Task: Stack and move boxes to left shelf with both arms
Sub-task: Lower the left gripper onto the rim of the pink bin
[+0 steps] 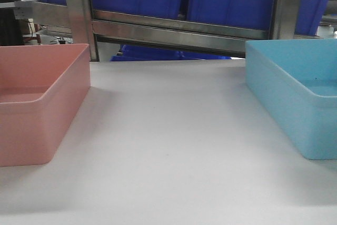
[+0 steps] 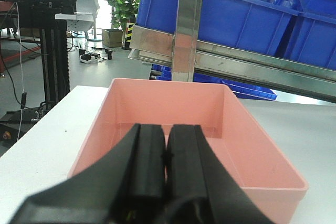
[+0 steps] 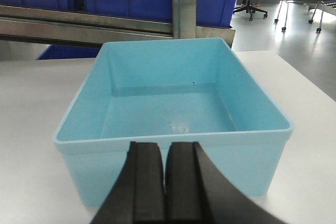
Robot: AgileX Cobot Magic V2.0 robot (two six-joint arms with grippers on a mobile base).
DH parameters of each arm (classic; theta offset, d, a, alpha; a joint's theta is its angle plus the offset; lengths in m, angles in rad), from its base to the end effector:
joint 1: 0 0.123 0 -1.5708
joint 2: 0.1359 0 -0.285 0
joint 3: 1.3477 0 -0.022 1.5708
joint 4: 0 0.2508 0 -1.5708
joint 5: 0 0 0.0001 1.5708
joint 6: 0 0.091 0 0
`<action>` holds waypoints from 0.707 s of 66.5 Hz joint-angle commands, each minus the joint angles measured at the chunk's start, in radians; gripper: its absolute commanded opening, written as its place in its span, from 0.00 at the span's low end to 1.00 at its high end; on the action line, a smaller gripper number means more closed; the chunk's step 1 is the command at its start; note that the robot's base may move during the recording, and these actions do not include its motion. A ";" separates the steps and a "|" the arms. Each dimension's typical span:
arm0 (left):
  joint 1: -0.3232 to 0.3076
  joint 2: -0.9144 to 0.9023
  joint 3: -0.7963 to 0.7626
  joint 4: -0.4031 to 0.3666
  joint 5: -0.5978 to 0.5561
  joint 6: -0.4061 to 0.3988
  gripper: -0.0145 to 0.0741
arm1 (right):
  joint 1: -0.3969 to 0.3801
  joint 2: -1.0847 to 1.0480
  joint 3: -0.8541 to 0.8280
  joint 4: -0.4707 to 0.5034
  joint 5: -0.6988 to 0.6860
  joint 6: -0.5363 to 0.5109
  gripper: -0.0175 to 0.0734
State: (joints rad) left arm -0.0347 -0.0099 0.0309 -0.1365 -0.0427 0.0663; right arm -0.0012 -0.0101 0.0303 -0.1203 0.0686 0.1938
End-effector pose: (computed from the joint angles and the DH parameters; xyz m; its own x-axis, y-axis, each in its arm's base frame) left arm 0.0565 -0.0014 0.2071 0.1059 -0.0737 -0.9916 0.0364 0.9969 -0.0702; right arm 0.0570 -0.0008 0.1973 -0.0004 0.0737 -0.9973 0.0095 0.9972 0.0737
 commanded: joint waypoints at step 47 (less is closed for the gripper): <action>0.003 -0.002 -0.011 -0.010 -0.227 0.005 0.15 | -0.008 -0.021 -0.020 -0.010 -0.081 -0.008 0.25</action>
State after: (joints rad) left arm -0.0347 -0.0099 0.0309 -0.1365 -0.1478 0.0663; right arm -0.0012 -0.0101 0.0303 -0.1203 0.0686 0.1938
